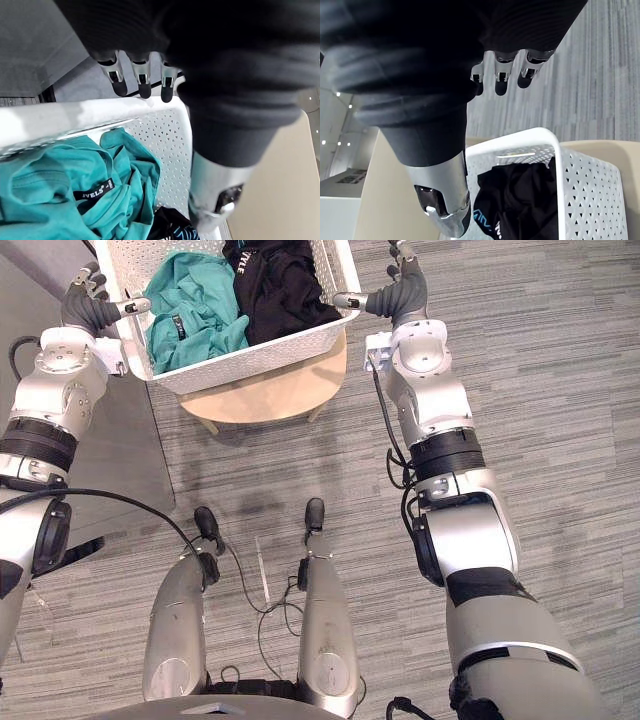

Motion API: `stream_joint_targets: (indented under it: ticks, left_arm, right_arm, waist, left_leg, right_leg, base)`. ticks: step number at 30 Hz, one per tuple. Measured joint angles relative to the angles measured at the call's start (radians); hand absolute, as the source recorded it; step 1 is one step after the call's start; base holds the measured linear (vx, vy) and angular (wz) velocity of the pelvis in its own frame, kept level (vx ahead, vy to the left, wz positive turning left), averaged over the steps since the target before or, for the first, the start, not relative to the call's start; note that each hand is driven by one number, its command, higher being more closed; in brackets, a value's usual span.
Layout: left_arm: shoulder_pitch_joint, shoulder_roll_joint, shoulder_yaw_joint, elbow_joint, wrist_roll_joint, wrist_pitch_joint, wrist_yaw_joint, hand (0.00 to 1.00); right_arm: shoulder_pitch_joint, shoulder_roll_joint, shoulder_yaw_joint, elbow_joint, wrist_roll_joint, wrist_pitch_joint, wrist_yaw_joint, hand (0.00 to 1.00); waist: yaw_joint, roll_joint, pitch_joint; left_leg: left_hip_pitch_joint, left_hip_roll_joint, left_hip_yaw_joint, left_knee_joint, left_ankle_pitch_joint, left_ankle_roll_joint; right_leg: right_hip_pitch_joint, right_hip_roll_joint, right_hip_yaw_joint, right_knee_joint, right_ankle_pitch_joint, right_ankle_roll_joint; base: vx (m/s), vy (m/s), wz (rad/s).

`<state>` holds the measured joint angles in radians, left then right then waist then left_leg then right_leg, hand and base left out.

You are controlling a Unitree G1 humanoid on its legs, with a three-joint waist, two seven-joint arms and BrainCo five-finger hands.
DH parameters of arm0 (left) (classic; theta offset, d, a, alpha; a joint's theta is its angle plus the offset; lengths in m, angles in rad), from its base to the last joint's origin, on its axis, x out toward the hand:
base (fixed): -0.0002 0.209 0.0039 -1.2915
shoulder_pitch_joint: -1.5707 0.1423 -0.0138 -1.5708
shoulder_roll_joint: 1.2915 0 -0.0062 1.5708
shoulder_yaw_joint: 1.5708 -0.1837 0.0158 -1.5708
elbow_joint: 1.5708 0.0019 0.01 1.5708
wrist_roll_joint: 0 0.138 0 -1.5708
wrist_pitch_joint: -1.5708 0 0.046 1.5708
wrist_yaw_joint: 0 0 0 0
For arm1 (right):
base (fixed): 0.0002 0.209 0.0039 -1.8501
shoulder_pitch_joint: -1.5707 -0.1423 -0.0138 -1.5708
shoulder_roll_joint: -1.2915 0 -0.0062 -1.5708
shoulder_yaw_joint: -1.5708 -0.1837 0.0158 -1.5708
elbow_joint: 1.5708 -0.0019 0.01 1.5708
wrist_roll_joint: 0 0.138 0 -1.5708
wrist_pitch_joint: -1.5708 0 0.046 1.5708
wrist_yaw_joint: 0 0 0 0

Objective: Pick up the laundry basket with both hands and put the clothes into the washing machine.

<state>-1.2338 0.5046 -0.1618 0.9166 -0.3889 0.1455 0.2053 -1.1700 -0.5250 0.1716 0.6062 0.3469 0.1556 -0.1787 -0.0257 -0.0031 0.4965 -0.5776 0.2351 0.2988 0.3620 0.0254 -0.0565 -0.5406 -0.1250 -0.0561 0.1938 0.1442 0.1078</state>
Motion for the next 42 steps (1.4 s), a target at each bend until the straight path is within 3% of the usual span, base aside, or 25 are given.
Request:
stream_joint_targets:
  ticks: [7, 9, 12, 16, 17, 19, 20, 22, 24, 27, 32, 35, 36, 39, 40, 42]
  left_arm:
    - [0.0, -0.017, 0.004, 0.018, 0.001, 0.0, 0.004, 0.0]
    - [0.022, -0.017, 0.022, -0.016, 0.0, -0.001, 0.004, 0.0]
    - [0.14, -0.016, 0.083, -0.174, -0.002, -0.018, 0.01, 0.0]
    - [0.483, -0.023, 0.155, -0.549, 0.003, -0.053, 0.05, 0.0]
    - [0.606, -0.055, 0.187, -0.653, 0.013, -0.07, 0.055, 0.0]
    - [0.791, -0.12, 0.217, -0.777, 0.021, -0.094, 0.061, 0.0]
    - [0.912, -0.169, 0.223, -0.836, 0.021, -0.098, 0.065, 0.0]
    - [1.072, -0.264, 0.222, -0.907, 0.022, -0.102, 0.056, 0.0]
    - [1.241, -0.395, 0.213, -0.921, 0.019, -0.11, 0.029, 0.0]
    - [1.351, -0.478, 0.191, -0.857, 0.019, -0.111, -0.012, 0.0]
    - [1.366, -0.55, 0.218, -0.399, 0.078, -0.073, -0.082, 0.0]
    - [1.339, -0.549, 0.34, -0.14, 0.156, -0.057, -0.079, 0.0]
    - [1.318, -0.536, 0.396, -0.057, 0.197, -0.054, -0.077, 0.0]
    - [1.316, -0.517, 0.536, 0.068, 0.261, -0.034, -0.08, 0.0]
    - [1.316, -0.515, 0.556, 0.078, 0.277, -0.031, -0.08, 0.0]
    - [1.331, -0.51, 0.602, 0.098, 0.29, -0.02, -0.081, 0.0]
  right_arm:
    - [0.0, 0.0, 0.0, 0.013, 0.0, 0.0, 0.004, 0.0]
    - [0.059, -0.006, -0.052, -0.044, 0.0, -0.002, 0.005, 0.0]
    - [0.228, -0.04, -0.148, -0.173, 0.0, -0.01, 0.005, 0.0]
    - [0.623, -0.067, -0.379, -0.355, -0.043, -0.016, 0.0, 0.0]
    - [0.743, -0.066, -0.455, -0.403, -0.061, -0.02, -0.002, 0.0]
    - [0.899, -0.038, -0.555, -0.461, -0.08, -0.032, -0.005, 0.0]
    - [0.997, 0.01, -0.597, -0.479, -0.08, -0.049, -0.005, 0.0]
    - [1.126, 0.117, -0.628, -0.479, -0.083, -0.065, -0.003, 0.0]
    - [1.291, 0.284, -0.615, -0.467, -0.115, -0.062, 0.016, 0.0]
    - [1.388, 0.406, -0.585, -0.375, -0.117, -0.06, 0.046, 0.0]
    - [1.409, 0.481, -0.527, -0.063, -0.192, -0.041, 0.102, 0.0]
    - [1.37, 0.49, -0.577, 0.126, -0.199, -0.042, 0.112, 0.0]
    - [1.355, 0.484, -0.593, 0.196, -0.207, -0.037, 0.111, 0.0]
    - [1.342, 0.478, -0.656, 0.282, -0.241, -0.022, 0.114, 0.0]
    - [1.341, 0.479, -0.668, 0.287, -0.241, -0.02, 0.115, 0.0]
    - [1.338, 0.477, -0.685, 0.313, -0.245, -0.022, 0.126, 0.0]
  waist:
    - [0.002, 0.002, -0.001]
    - [0.007, 0.002, -0.001]
    - [0.017, 0.009, -0.001]
    - [0.025, 0.025, -0.001]
    - [0.027, 0.044, -0.012]
    - [0.034, 0.061, -0.035]
    - [0.042, 0.071, -0.076]
    - [0.052, 0.08, -0.125]
    - [0.059, 0.094, -0.169]
    - [0.058, 0.098, -0.205]
    - [0.062, 0.07, -0.283]
    - [0.053, 0.058, -0.328]
    - [0.058, 0.042, -0.34]
    - [0.056, 0.034, -0.366]
    - [0.056, 0.044, -0.372]
    - [0.055, 0.036, -0.372]
  left_leg:
    - [0.012, 0.002, 0.003, -0.001, 0.0, 0.0]
    - [0.015, 0.003, 0.004, -0.002, -0.001, -0.001]
    - [0.032, 0.003, 0.01, -0.001, -0.001, -0.001]
    - [0.109, -0.006, 0.011, -0.002, -0.007, -0.005]
    - [0.132, -0.011, 0.001, -0.002, -0.021, -0.004]
    - [0.173, -0.023, -0.004, -0.005, -0.037, -0.009]
    - [0.183, -0.033, -0.006, -0.02, -0.045, -0.016]
    - [0.218, -0.045, -0.007, -0.046, -0.045, -0.017]
    - [0.275, -0.061, -0.028, -0.068, -0.046, -0.018]
    - [0.315, -0.078, -0.05, -0.074, -0.046, -0.013]
    - [0.428, -0.113, -0.051, -0.151, -0.034, -0.016]
    - [0.495, -0.127, -0.054, -0.213, -0.013, -0.019]
    - [0.524, -0.131, -0.053, -0.245, -0.005, -0.015]
    - [0.586, -0.143, -0.055, -0.317, 0.022, -0.017]
    - [0.598, -0.144, -0.055, -0.326, 0.026, -0.018]
    - [0.629, -0.149, -0.062, -0.345, 0.029, -0.021]
  right_leg:
    - [0.017, 0.001, -0.004, -0.012, 0.001, -0.001]
    - [0.022, 0.001, -0.005, -0.015, 0.001, -0.001]
    - [0.045, -0.002, -0.014, -0.015, -0.005, 0.0]
    - [0.119, -0.021, -0.05, 0.047, -0.075, 0.001]
    - [0.142, -0.031, -0.069, 0.081, -0.108, 0.002]
    - [0.167, -0.049, -0.081, 0.131, -0.155, 0.003]
    - [0.171, -0.061, -0.089, 0.147, -0.177, 0.004]
    - [0.199, -0.074, -0.102, 0.155, -0.206, 0.002]
    - [0.266, -0.092, -0.137, 0.164, -0.236, 0.007]
    - [0.315, -0.109, -0.161, 0.181, -0.256, 0.018]
    - [0.415, -0.131, -0.176, 0.15, -0.268, 0.031]
    - [0.47, -0.132, -0.184, 0.116, -0.265, 0.036]
    - [0.488, -0.131, -0.184, 0.101, -0.264, 0.034]
    - [0.535, -0.128, -0.188, 0.063, -0.259, 0.036]
    - [0.547, -0.126, -0.189, 0.056, -0.257, 0.036]
    - [0.582, -0.121, -0.197, 0.036, -0.252, 0.038]
  base:
    - [0.01, -0.026, 0.0]
    - [0.03, -0.035, -0.01]
    - [0.06, -0.02, 0.09]
    - [0.09, -0.015, 0.32]
    - [0.11, -0.014, 0.47]
    - [0.08, -0.014, 0.37]
    - [0.07, -0.036, 0.27]
    - [0.09, -0.048, 0.32]
    - [0.09, -0.046, 0.4]
    - [0.08, -0.027, 0.33]
    - [0.05, -0.005, 0.09]
    - [0.03, -0.008, 0.04]
    - [0.01, -0.009, 0.04]
    - [0.02, 0.002, -0.02]
    - [0.0, 0.0, 0.0]
    - [0.01, -0.004, 0.06]
